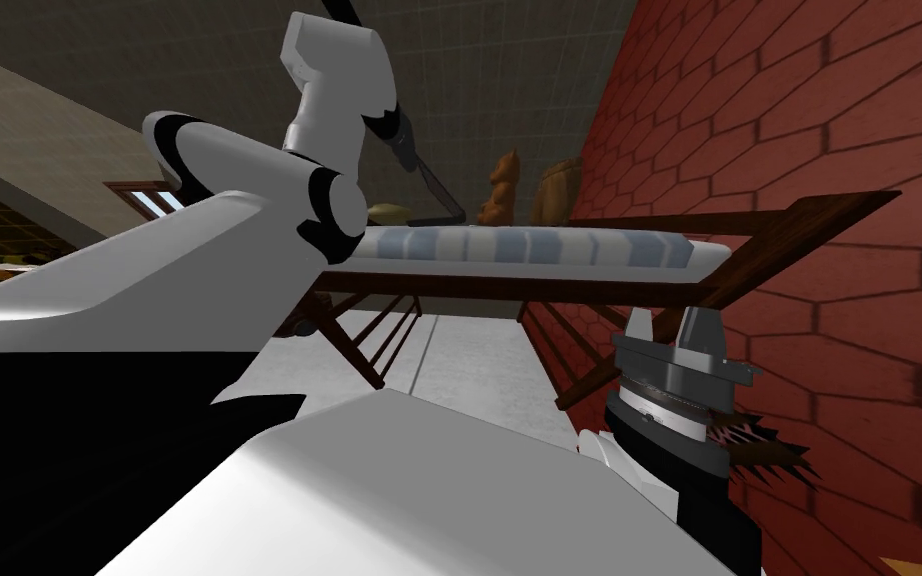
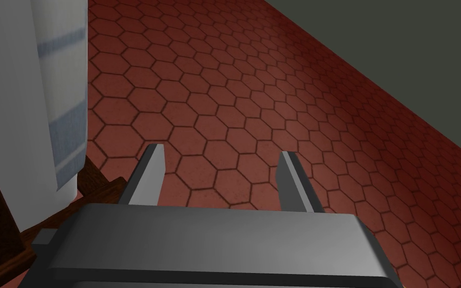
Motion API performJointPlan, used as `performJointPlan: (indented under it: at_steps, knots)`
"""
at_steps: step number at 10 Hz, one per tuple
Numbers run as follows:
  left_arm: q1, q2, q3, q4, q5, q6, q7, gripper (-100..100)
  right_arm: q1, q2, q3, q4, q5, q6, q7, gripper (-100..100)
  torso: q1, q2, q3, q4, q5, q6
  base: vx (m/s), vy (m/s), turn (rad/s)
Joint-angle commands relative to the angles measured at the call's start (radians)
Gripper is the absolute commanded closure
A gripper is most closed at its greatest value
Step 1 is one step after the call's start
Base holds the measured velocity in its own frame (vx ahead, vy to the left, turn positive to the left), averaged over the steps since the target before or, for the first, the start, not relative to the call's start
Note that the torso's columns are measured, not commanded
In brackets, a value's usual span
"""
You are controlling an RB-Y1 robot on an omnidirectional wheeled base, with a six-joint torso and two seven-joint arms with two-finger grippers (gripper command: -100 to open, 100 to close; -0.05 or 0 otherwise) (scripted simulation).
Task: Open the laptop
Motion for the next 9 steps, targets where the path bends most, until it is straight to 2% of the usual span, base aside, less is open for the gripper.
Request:
performJointPlan:
  at_steps: [1,2,3,5,6,9]
  knots:
    - [0.014,-0.001,-0.005,-0.028,-0.002,0.009,0.079,100,0.0,0.0,0.0,0.0,0.0,0.0,0.0,0,-0.003,-0.002,-0.001,0.0,0.0,-0.002,0.005,0.007,0.02]
    - [0.029,-0.034,-0.052,-0.047,-0.017,-0.003,0.108,100,0.0,0.0,0.0,0.0,0.0,0.0,0.0,0,-0.007,-0.003,-0.001,0.0,-0.001,-0.001,-0.054,0.114,-0.042]
    - [0.029,-0.034,-0.052,-0.047,-0.017,-0.003,0.136,100,0.0,0.0,0.0,0.0,0.0,0.0,0.0,0,-0.004,-0.001,-0.001,-0.001,-0.002,0.003,-0.061,0.144,-0.08]
    - [0.029,-0.034,-0.052,-0.047,-0.017,-0.003,0.197,100,0.0,0.0,0.0,0.0,0.0,0.0,0.0,0,-0.005,-0.002,-0.001,0.0,-0.001,-0.001,-0.026,0.042,-0.001]
    - [0.045,-0.067,-0.1,-0.067,-0.033,-0.015,0.226,100,0.0,0.0,0.0,0.0,0.0,0.0,0.0,0,-0.007,-0.002,-0.001,0.0,-0.002,-0.001,-0.066,0.103,-0.032]
    - [0.045,-0.067,-0.1,-0.067,-0.033,-0.015,0.313,100,0.0,0.0,0.0,0.0,0.0,0.0,0.0,0,-0.007,-0.002,-0.002,-0.001,-0.002,0.001,-0.036,0.083,-0.031]
